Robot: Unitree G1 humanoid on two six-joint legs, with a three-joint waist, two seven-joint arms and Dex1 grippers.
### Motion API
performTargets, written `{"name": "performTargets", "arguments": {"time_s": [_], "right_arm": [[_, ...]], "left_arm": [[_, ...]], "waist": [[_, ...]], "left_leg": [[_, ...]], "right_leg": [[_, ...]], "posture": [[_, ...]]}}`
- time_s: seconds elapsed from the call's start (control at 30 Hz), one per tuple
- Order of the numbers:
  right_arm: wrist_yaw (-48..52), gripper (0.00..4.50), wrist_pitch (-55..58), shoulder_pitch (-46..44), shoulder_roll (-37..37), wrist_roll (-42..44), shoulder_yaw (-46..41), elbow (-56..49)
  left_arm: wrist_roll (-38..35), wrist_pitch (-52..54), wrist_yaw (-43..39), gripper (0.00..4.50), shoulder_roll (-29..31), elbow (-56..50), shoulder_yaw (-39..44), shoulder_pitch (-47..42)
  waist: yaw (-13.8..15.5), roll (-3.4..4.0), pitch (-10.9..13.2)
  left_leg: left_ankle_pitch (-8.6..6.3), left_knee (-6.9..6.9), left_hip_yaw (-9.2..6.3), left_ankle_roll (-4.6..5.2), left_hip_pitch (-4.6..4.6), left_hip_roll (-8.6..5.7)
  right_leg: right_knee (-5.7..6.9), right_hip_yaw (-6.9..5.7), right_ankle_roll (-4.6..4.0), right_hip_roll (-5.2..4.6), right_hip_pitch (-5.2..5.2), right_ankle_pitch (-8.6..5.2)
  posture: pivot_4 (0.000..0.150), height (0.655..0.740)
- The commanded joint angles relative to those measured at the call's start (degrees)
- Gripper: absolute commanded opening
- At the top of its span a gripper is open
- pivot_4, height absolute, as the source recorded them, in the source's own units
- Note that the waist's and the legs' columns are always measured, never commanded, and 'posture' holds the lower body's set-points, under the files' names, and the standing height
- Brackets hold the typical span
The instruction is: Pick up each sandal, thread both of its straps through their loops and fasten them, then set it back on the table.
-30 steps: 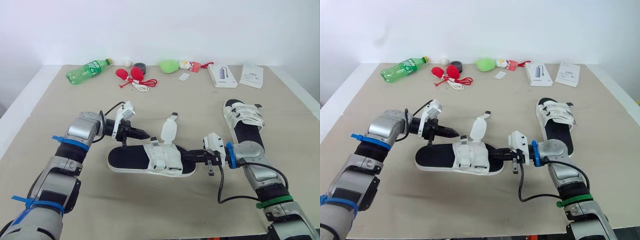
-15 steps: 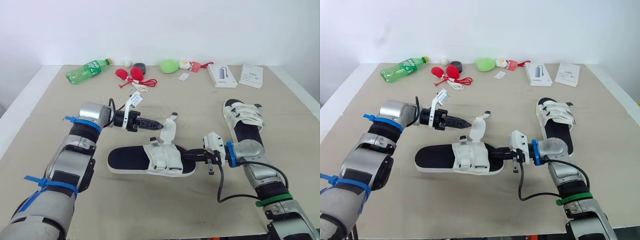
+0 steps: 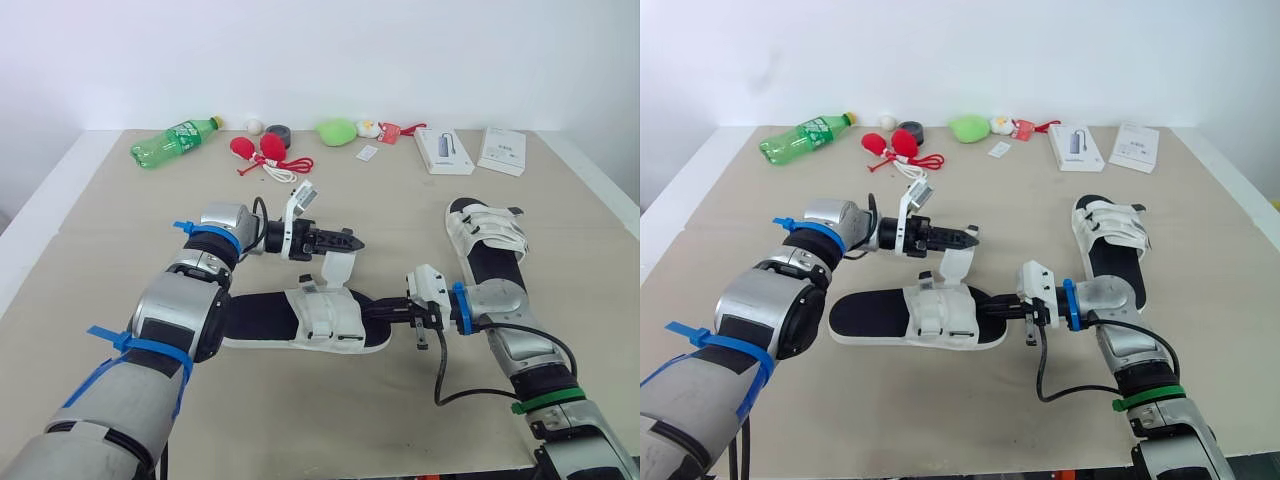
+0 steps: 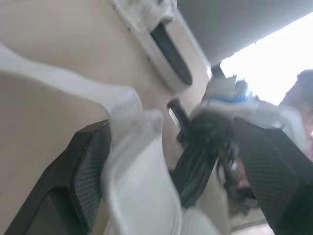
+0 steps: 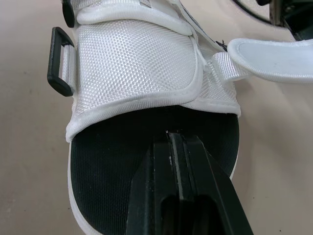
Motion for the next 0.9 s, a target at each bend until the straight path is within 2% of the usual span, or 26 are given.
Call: {"name": "performTargets", "arguments": {"time_s": [0.03, 0.37, 0.47, 0.67, 0.7, 0.9], "right_arm": [[-0.7, 0.00, -0.1, 0.8, -0.6, -0.5, -0.4, -1.7], [-1.3, 0.00, -0.2, 1.9, -1.7, -0.7, -0.5, -3.1], [-1.4, 0.00, -0.2, 2.1, -2.0, -0.6, -0.6, -3.3], [-1.3, 0.00, -0.4, 2.0, -2.6, -0.6, -0.6, -3.3], [-1.3, 0.00, -0.4, 2.0, -2.7, -0.6, -0.6, -3.3], [-1.1, 0.00, -0.5, 2.1, -2.9, -0.5, -0.6, -3.4]], "left_arm": [[-1.8, -0.8, 5.7, 3.94, -0.8, 1.8, 5.6, -2.3], [-0.5, -7.5, 15.0, 3.94, -3.7, 2.8, 10.9, -2.2], [-0.2, -9.6, 18.1, 3.13, -4.2, 3.1, 12.0, -2.0], [1.1, -14.5, 19.7, 0.20, -4.8, 3.1, 12.6, -2.0], [1.5, -15.5, 19.6, 0.03, -4.8, 3.0, 12.4, -2.2], [8.8, -27.3, 9.3, 0.03, -5.1, 0.5, 4.8, -3.4]], "waist": [[0.0, 0.00, 0.0], [0.0, 0.00, 0.0], [0.0, 0.00, 0.0], [0.0, 0.00, 0.0], [0.0, 0.00, 0.0], [0.1, 0.00, 0.0]], "left_leg": [[0.00, 0.00, -0.01, 0.00, 0.00, 0.00], [-0.01, -0.02, -0.01, -0.02, 0.01, 0.00], [-0.01, -0.01, 0.01, -0.02, 0.01, 0.00], [-0.01, -0.01, 0.02, -0.03, 0.01, -0.03], [-0.01, -0.01, 0.02, -0.03, 0.01, -0.03], [-0.01, -0.01, 0.04, -0.04, 0.00, -0.09]], "right_leg": [[0.00, 0.00, 0.00, 0.00, 0.00, 0.00], [0.00, 0.00, 0.02, 0.00, 0.01, 0.01], [0.00, 0.01, 0.03, -0.04, 0.01, 0.01], [0.00, 0.02, 0.06, -0.05, 0.02, 0.02], [0.00, 0.02, 0.06, -0.05, 0.02, 0.02], [-0.01, 0.02, 0.05, -0.05, 0.02, 0.02]], "posture": [[0.150, 0.7400], [0.150, 0.7400], [0.150, 0.7400], [0.150, 0.7400], [0.150, 0.7400], [0.150, 0.7400]]}}
